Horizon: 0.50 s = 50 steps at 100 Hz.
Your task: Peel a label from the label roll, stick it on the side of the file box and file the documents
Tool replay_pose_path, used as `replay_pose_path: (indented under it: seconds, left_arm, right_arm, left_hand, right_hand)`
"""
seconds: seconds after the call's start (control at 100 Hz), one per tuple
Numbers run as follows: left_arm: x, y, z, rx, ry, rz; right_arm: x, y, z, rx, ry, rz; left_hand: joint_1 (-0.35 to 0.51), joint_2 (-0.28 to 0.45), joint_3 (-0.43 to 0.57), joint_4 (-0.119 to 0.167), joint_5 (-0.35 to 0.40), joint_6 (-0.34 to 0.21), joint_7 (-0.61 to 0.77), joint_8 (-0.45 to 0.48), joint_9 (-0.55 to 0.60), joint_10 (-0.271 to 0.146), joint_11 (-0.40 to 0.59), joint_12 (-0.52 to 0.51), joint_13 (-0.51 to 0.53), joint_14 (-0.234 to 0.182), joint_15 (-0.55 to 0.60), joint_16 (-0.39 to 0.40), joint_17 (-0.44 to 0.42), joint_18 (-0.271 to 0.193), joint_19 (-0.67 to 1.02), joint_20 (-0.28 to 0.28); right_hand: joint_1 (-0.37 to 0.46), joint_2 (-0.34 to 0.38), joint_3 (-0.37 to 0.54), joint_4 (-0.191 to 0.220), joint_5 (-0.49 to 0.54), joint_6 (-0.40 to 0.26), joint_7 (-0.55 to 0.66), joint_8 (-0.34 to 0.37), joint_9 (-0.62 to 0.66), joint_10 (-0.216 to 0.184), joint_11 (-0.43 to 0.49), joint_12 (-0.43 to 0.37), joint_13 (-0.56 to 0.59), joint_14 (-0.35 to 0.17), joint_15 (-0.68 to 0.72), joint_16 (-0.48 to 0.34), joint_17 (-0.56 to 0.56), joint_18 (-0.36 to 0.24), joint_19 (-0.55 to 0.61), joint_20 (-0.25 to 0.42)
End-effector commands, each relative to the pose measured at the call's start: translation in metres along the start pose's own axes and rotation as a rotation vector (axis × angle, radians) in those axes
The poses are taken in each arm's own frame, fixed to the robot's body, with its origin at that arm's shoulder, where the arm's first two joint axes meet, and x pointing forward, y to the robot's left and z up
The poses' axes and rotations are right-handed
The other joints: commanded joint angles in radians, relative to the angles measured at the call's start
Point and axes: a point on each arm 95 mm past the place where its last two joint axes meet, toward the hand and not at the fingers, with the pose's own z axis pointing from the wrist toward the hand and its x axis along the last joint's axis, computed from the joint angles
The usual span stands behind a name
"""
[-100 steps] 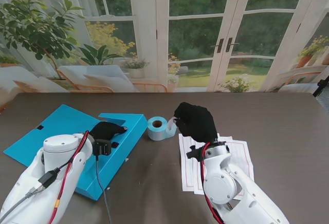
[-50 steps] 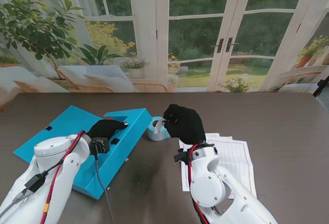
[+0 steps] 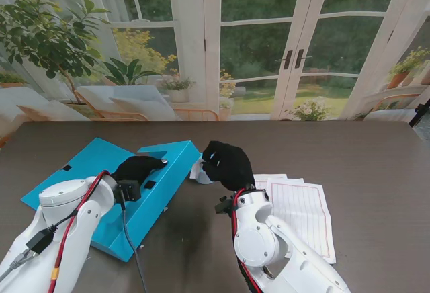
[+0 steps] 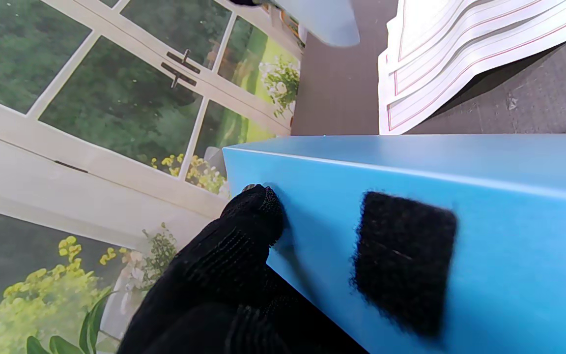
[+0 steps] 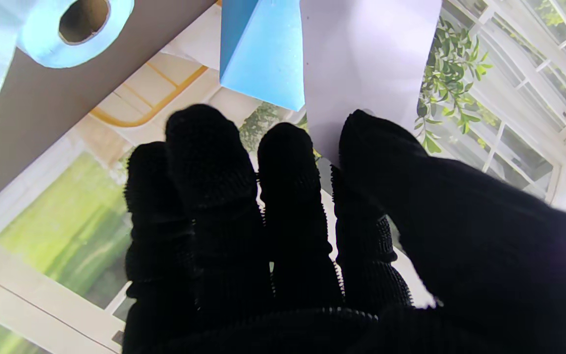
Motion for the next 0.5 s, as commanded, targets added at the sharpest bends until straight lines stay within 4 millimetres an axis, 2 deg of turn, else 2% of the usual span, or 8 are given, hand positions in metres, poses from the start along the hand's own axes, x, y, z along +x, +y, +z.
replay_pose_path:
  seconds: [0.0, 0.16, 0.27, 0.32, 0.36, 0.4, 0.44, 0.49]
  left_arm:
    - [0.003, 0.004, -0.003, -0.039, 0.013, 0.001]
    - [0.003, 0.001, -0.005, -0.056, 0.017, 0.013]
    - [0.002, -0.001, -0.005, -0.063, 0.024, 0.026]
    - [0.002, -0.002, -0.005, -0.065, 0.029, 0.028]
    - [0.002, -0.002, -0.004, -0.064, 0.031, 0.026]
    - [0.002, -0.001, -0.004, -0.066, 0.032, 0.024]
    - [0.002, -0.001, -0.004, -0.068, 0.032, 0.023]
    - [0.002, -0.001, -0.004, -0.07, 0.033, 0.022]
  right_arm:
    - [0.004, -0.007, 0.003, 0.011, -0.009, 0.01]
    - [0.008, -0.015, 0.009, 0.007, -0.041, 0.052]
    - [0.011, -0.02, 0.009, 0.017, -0.051, 0.071]
    - [0.012, -0.022, 0.009, 0.023, -0.055, 0.079]
    - [0.013, -0.024, 0.008, 0.026, -0.059, 0.083]
    - [0.014, -0.026, 0.008, 0.028, -0.064, 0.088]
    - [0.014, -0.027, 0.007, 0.032, -0.069, 0.093]
    - [0.014, -0.029, 0.007, 0.035, -0.075, 0.1]
  left_hand:
    - [0.113, 0.051, 0.115, 0.032, 0.023, -0.057, 0.081, -0.002, 0.046, -0.016, 0.049, 0.03, 0.057, 0.095, 0.067, 0.012, -0.014, -0.041, 0.03, 0.023]
    - [0.113, 0.05, 0.115, 0.033, 0.024, -0.057, 0.081, -0.001, 0.046, -0.016, 0.049, 0.031, 0.058, 0.094, 0.068, 0.014, -0.013, -0.041, 0.032, 0.025]
    - [0.113, 0.054, 0.11, 0.031, 0.023, -0.063, 0.081, -0.001, 0.046, -0.018, 0.048, 0.031, 0.06, 0.092, 0.068, 0.015, -0.011, -0.041, 0.033, 0.026]
    - [0.113, 0.053, 0.111, 0.033, 0.024, -0.061, 0.081, 0.0, 0.045, -0.019, 0.048, 0.032, 0.059, 0.09, 0.067, 0.015, -0.011, -0.044, 0.032, 0.026]
    - [0.113, 0.051, 0.112, 0.034, 0.025, -0.06, 0.082, 0.0, 0.046, -0.017, 0.048, 0.032, 0.059, 0.092, 0.067, 0.016, -0.011, -0.043, 0.032, 0.026]
    - [0.113, 0.052, 0.111, 0.033, 0.025, -0.059, 0.081, 0.0, 0.046, -0.016, 0.048, 0.032, 0.059, 0.093, 0.066, 0.016, -0.011, -0.042, 0.032, 0.026]
    - [0.113, 0.054, 0.11, 0.033, 0.025, -0.061, 0.08, 0.0, 0.047, -0.016, 0.048, 0.032, 0.059, 0.093, 0.066, 0.016, -0.012, -0.043, 0.031, 0.026]
    - [0.113, 0.052, 0.111, 0.033, 0.025, -0.061, 0.081, 0.0, 0.047, -0.016, 0.047, 0.032, 0.059, 0.094, 0.066, 0.017, -0.013, -0.043, 0.031, 0.026]
  right_hand:
    - [0.086, 0.094, 0.01, 0.072, 0.07, -0.078, 0.123, 0.022, -0.004, 0.019, -0.009, -0.009, 0.003, 0.018, 0.011, 0.01, -0.094, 0.024, 0.021, 0.017]
    - [0.104, 0.074, 0.001, 0.11, 0.075, -0.066, 0.119, 0.019, -0.003, 0.029, -0.012, -0.009, 0.0, 0.028, 0.014, 0.01, -0.099, 0.033, 0.023, 0.022]
    - [0.107, -0.028, 0.065, 0.228, 0.08, -0.058, 0.111, 0.022, 0.0, 0.032, -0.018, -0.006, -0.003, 0.032, 0.017, 0.009, -0.101, 0.035, 0.022, 0.026]
    - [0.105, -0.109, 0.133, 0.318, 0.087, -0.05, 0.102, 0.027, 0.001, 0.036, -0.018, -0.004, -0.003, 0.035, 0.019, 0.008, -0.103, 0.038, 0.022, 0.028]
    - [0.099, -0.182, 0.143, 0.567, 0.097, -0.041, 0.08, 0.044, 0.001, 0.038, -0.019, -0.004, -0.006, 0.054, 0.028, -0.037, -0.103, 0.038, 0.021, 0.03]
    - [0.077, -0.164, 0.058, 1.003, 0.112, -0.031, 0.057, 0.063, 0.002, 0.038, -0.019, -0.004, -0.006, 0.064, 0.039, -0.056, -0.105, 0.04, 0.021, 0.031]
    - [0.038, -0.079, -0.001, 1.322, 0.121, -0.024, 0.042, 0.076, 0.002, 0.039, -0.02, -0.004, -0.006, 0.061, 0.039, -0.055, -0.105, 0.04, 0.022, 0.032]
    - [-0.053, 0.043, 0.033, 1.521, 0.131, -0.015, 0.031, 0.084, 0.001, 0.042, -0.02, -0.004, -0.008, 0.059, 0.038, -0.047, -0.108, 0.044, 0.021, 0.033]
